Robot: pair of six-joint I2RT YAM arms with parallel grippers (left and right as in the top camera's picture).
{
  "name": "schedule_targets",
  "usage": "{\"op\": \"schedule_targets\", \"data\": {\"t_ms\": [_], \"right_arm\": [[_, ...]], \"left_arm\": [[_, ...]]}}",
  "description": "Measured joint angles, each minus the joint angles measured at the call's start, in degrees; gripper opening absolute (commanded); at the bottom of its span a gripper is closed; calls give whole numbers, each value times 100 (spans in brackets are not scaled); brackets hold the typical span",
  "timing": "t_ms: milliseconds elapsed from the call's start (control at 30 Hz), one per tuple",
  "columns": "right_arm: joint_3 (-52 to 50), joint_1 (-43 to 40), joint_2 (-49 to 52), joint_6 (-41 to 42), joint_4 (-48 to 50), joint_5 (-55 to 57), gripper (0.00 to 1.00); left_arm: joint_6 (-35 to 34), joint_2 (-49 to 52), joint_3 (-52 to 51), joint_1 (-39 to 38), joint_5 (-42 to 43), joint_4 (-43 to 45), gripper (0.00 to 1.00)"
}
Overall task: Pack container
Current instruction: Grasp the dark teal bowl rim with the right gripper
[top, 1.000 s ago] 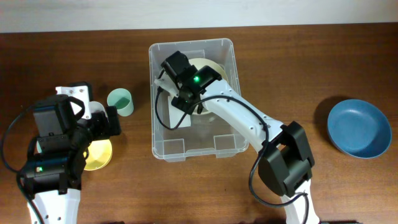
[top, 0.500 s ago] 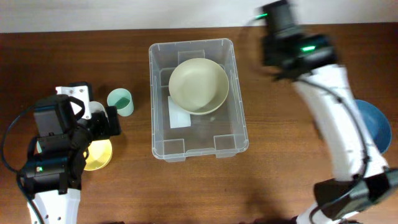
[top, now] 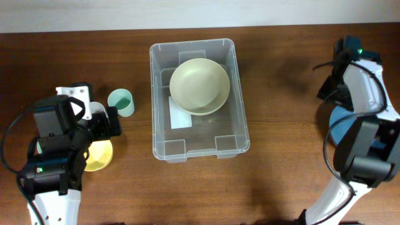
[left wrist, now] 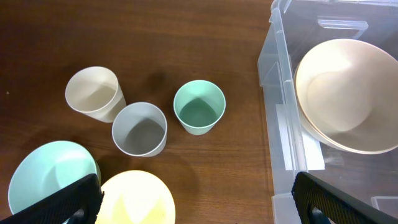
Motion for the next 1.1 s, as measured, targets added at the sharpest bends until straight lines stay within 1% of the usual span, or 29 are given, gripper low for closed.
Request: {"op": "schedule_targets", "data": {"t_ms": [100, 200, 300, 500, 900, 967, 1000, 1067, 1100], "right_arm": [[-422, -92, 267, 2, 402, -37, 68], [-721, -105, 343, -39, 809, -52, 68], [-868, -107, 356, -79, 1016, -50, 67], [-905, -136, 356, -107, 1198, -2, 67], [-1196, -444, 356, -107, 1443, 59, 66], [-1200, -446, 356, -116, 1447, 63, 60], [-1200, -446, 356, -116, 1451, 68, 55], [-1211, -448, 358, -136, 1464, 76, 41], [-1215, -448, 358, -136, 1460, 76, 32]], "left_arm": [[0, 0, 0, 0, 2, 0, 99], [0, 0, 0, 0, 2, 0, 99], [0, 0, 0, 0, 0, 0, 99], [0, 0, 0, 0, 0, 0, 99], [0, 0, 0, 0, 0, 0, 99], [0, 0, 0, 0, 0, 2, 99], [0, 0, 0, 0, 0, 0, 99], [0, 0, 0, 0, 0, 0, 99], [0, 0, 0, 0, 0, 0, 99]]}}
